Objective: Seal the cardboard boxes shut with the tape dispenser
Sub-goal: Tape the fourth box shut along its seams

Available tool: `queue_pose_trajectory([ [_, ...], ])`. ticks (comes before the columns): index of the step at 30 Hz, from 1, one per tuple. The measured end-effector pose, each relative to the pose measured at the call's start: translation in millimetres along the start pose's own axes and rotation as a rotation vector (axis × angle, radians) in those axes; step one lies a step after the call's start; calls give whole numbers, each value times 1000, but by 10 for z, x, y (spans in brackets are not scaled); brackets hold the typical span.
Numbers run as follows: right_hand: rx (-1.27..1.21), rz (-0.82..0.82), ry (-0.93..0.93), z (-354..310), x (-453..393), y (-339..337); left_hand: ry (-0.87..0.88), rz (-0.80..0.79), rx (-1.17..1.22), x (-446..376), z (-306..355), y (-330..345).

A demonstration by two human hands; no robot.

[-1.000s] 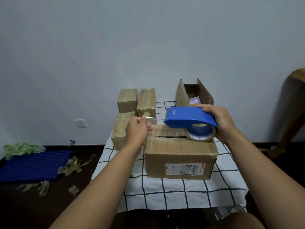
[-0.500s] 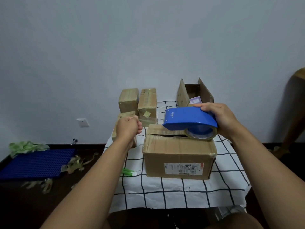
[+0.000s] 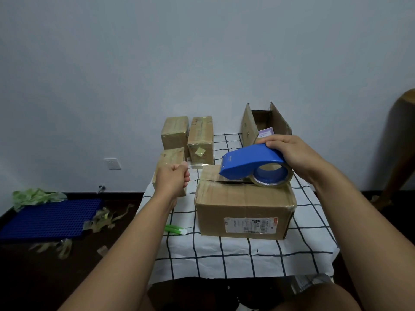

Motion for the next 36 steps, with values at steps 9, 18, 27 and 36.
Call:
queue_pose_trajectory([
  [9,-69,58,27,4,35,-34,-99,-45,28,-138,-225,13],
  [18,-66,86,40,16,57,-49,-255,-121,177,-133,-415,114],
  [27,-43,97,40,16,34,-39,-315,-135,224,-154,-499,122],
  [36,-32,89,40,-4,38,-19,-301,-154,258,-217,-430,75],
])
Point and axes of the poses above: each hand's wrist, its own x-axis away from the middle knuckle, its own y-axis out of the palm, z = x × y, the point moved 7 cm from there along -x, towards the middle knuckle, and after that the axes turned 9 degrees about z, right-handed, at the moved point
